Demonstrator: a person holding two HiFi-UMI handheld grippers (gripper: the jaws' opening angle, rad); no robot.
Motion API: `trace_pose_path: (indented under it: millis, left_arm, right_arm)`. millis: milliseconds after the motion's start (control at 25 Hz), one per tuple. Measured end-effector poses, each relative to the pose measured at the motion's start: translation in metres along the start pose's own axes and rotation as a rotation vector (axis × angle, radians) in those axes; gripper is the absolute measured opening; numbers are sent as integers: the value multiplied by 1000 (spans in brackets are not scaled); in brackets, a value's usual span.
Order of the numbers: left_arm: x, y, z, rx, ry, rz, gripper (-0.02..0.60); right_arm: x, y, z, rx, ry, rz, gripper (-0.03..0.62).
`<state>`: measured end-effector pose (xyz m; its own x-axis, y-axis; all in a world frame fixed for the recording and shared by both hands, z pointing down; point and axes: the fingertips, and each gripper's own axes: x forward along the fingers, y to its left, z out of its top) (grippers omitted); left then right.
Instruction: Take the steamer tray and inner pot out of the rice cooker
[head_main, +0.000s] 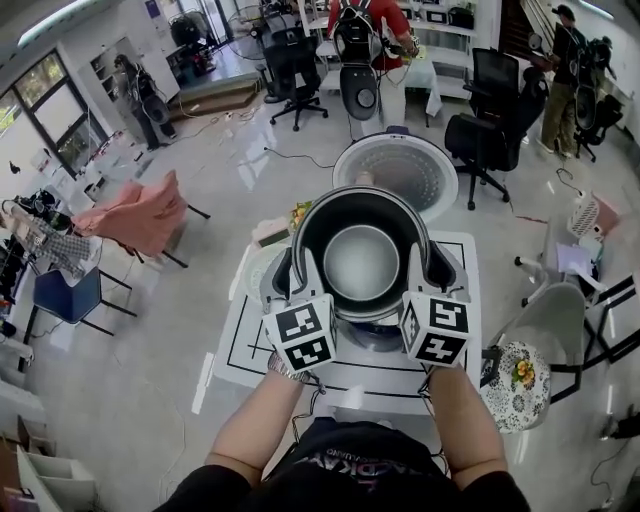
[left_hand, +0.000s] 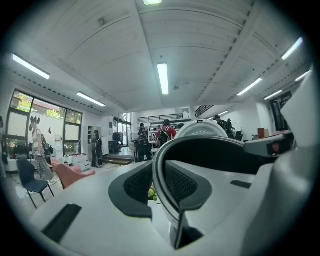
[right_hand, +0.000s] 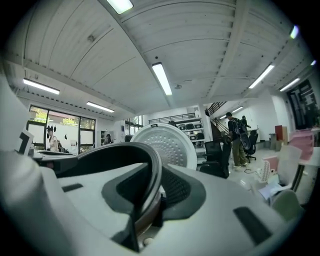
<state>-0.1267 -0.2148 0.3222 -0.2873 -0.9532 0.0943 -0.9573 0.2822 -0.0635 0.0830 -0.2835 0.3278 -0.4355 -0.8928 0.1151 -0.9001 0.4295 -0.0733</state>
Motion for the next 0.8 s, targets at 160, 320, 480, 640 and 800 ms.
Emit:
trace_pose_path:
  millis: [160,320,480,640,800]
  left_arm:
    - [-20,18,5,-19,-21,83,84]
    - [-48,46,6,-33,-13,177,83]
    - [-82,84,-2,-39,16,281,83]
    - [-109,126,-16,-40,35,365,83]
    - [-129,162,-32,-43,60,413,83]
  right_arm:
    - [0,20,8,-17,-20,85,89]
    - [-6,51,13,-29,-18,180,89]
    - [-11,97,8,-36,5,287,89]
    - [-11,146,-5,-39,24,372,89]
    - [-12,188,-25,-37,62,425,89]
